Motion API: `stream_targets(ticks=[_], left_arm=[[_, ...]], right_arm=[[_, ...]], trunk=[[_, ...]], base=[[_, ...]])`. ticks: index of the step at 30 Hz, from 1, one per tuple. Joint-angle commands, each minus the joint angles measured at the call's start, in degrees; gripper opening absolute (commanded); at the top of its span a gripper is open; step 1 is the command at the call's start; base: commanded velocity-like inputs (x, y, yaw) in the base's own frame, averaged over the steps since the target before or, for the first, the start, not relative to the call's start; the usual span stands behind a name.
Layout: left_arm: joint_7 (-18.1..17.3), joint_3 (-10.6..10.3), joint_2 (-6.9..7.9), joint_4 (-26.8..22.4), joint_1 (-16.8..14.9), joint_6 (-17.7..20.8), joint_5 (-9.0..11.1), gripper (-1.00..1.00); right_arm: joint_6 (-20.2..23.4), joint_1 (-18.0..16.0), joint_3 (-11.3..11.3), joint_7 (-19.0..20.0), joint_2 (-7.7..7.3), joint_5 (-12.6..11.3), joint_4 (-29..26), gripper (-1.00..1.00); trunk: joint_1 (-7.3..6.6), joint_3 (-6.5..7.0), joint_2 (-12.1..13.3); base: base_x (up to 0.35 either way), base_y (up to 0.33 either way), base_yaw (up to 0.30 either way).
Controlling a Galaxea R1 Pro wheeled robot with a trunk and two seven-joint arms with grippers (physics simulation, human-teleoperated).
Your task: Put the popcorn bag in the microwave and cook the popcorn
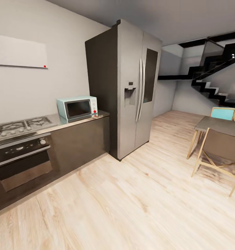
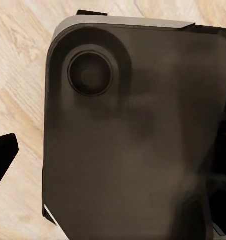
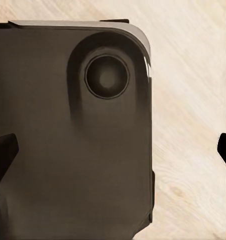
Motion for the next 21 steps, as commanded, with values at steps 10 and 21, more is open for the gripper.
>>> stream_targets(ticks=[10, 21], left_arm=[[-0.03, -0.07, -0.05, 0.01, -0.01, -0.05, 0.49, 1.00], [0.05, -0.14, 0.04, 0.01, -0.01, 0.29, 0.73, 1.00]], right_arm=[[-0.26, -0.03, -0.03, 0.08, 0.06, -0.38, 0.12, 1.00], [-0.22, -0.03, 0.08, 0.19, 0.03, -0.27, 0.10, 1.00]], trunk=[[0.02, -0.04, -0.02], [0.02, -0.04, -0.02]], base=[[0.264, -0.180, 0.000], [0.278, -0.208, 0.000]])
